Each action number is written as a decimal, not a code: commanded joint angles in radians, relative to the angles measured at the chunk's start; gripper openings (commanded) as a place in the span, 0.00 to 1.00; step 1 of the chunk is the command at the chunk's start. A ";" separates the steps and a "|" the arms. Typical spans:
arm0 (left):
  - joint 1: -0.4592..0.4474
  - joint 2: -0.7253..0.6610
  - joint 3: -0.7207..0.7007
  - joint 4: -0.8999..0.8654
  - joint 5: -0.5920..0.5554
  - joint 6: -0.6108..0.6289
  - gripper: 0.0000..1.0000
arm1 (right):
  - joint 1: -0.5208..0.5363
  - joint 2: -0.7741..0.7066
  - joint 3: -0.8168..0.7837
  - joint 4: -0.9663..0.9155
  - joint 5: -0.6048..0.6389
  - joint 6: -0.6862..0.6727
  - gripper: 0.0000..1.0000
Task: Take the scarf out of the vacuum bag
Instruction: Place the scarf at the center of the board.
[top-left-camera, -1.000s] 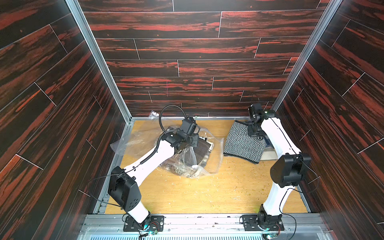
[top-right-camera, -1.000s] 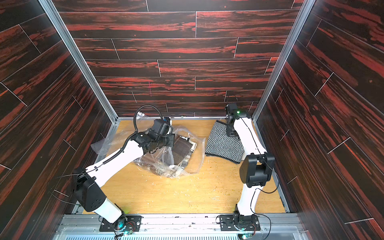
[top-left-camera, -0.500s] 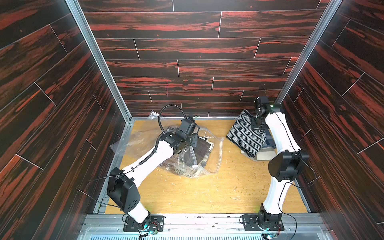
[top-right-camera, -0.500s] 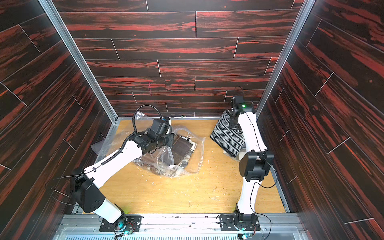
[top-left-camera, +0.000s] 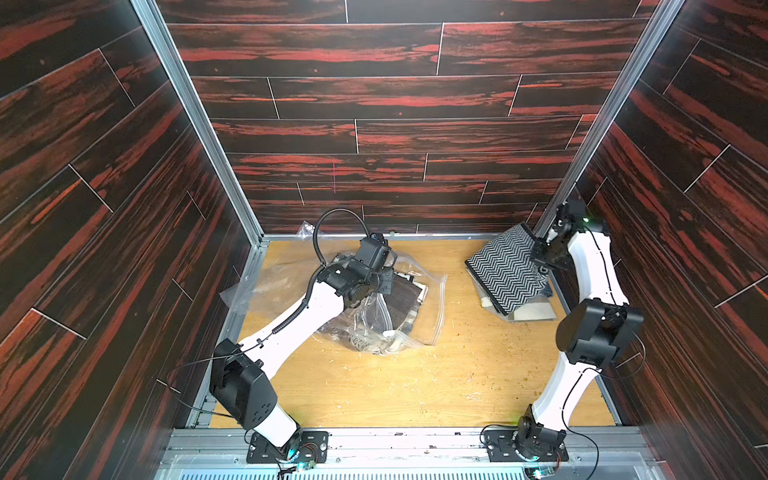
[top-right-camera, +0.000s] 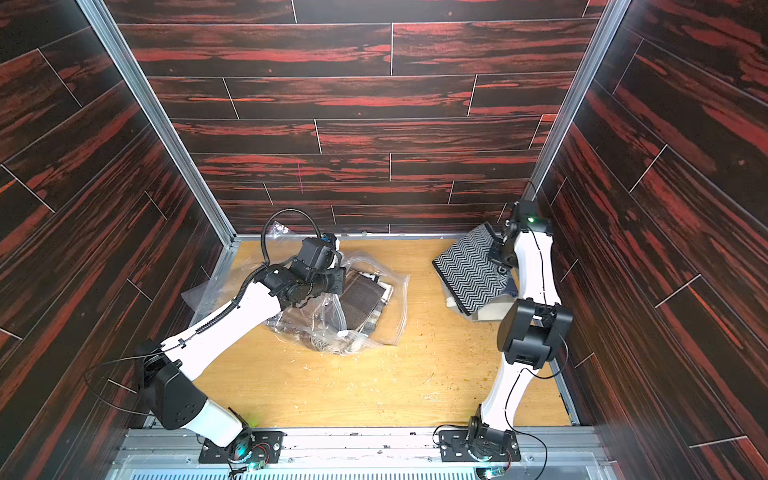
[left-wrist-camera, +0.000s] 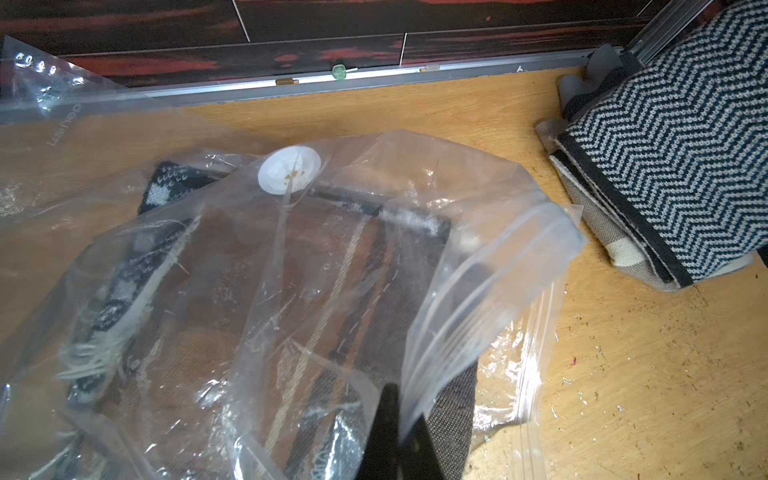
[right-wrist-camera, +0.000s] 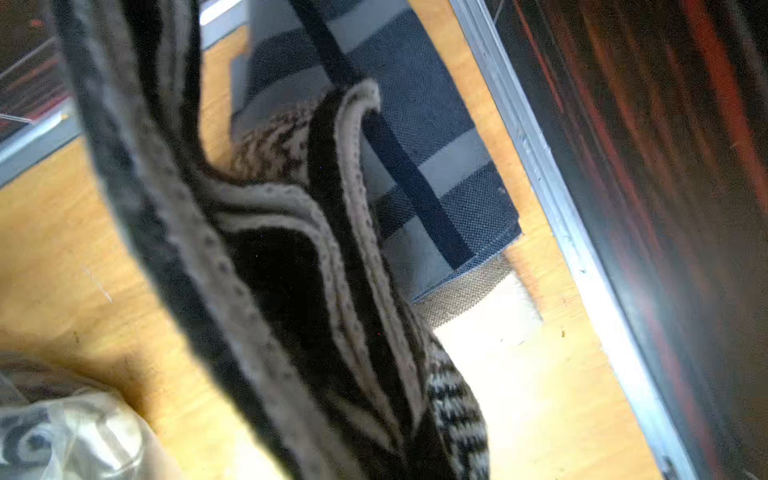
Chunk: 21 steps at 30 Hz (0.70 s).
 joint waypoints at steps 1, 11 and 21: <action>0.009 -0.056 0.003 -0.029 -0.004 0.005 0.00 | -0.020 0.025 -0.038 0.095 -0.095 0.038 0.00; 0.009 -0.078 -0.011 -0.046 -0.015 0.009 0.00 | -0.114 0.092 -0.196 0.227 -0.144 0.094 0.00; 0.009 -0.093 -0.021 -0.053 0.023 0.023 0.00 | -0.125 0.079 -0.201 0.261 -0.180 0.076 0.98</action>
